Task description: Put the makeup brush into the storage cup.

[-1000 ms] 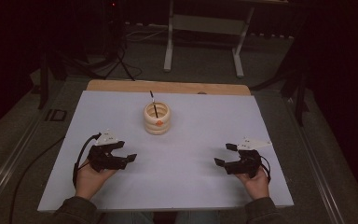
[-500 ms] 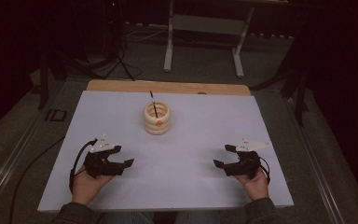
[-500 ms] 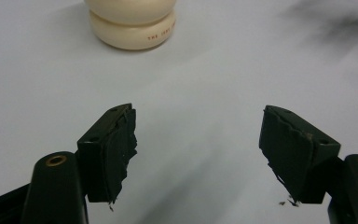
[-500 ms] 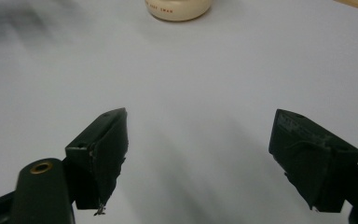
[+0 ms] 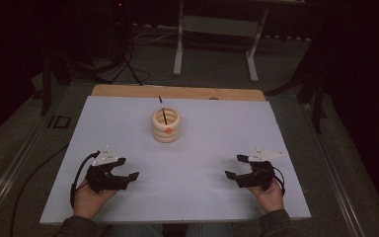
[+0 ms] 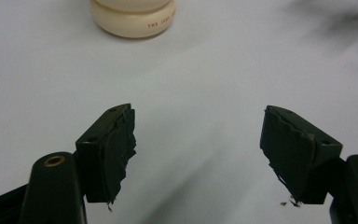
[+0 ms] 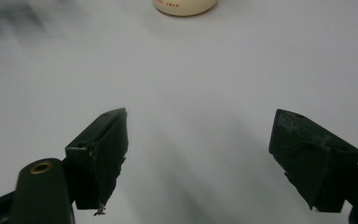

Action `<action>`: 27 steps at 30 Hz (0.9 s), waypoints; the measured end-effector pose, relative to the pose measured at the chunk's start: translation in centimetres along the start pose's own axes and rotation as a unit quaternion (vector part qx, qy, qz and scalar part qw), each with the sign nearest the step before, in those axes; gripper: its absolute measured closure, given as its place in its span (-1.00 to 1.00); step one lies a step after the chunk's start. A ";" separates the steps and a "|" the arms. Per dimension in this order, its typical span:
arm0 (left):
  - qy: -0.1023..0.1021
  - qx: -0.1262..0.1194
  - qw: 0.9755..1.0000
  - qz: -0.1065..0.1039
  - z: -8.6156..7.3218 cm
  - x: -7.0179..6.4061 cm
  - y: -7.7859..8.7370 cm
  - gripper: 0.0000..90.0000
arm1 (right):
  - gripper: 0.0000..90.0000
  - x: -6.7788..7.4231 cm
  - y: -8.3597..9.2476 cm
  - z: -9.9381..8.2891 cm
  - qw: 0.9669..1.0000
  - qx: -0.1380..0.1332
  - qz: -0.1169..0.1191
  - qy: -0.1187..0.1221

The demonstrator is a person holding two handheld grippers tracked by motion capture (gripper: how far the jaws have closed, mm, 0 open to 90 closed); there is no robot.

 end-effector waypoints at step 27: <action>-0.004 0.009 1.000 -0.007 -0.3 0.0 -0.5 -0.44 | -0.57 0.1 -0.4 -0.3 1.000 -0.003 0.010 -0.006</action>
Point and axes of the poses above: each handheld gripper's, and its own axes: y roughly backward along the jaws, z roughly out of its top, x roughly to its left, the point moved 6 cm from there along -y, roughly forward along the jaws, and after that the axes turned 14 degrees about y, right-handed, at the moved point
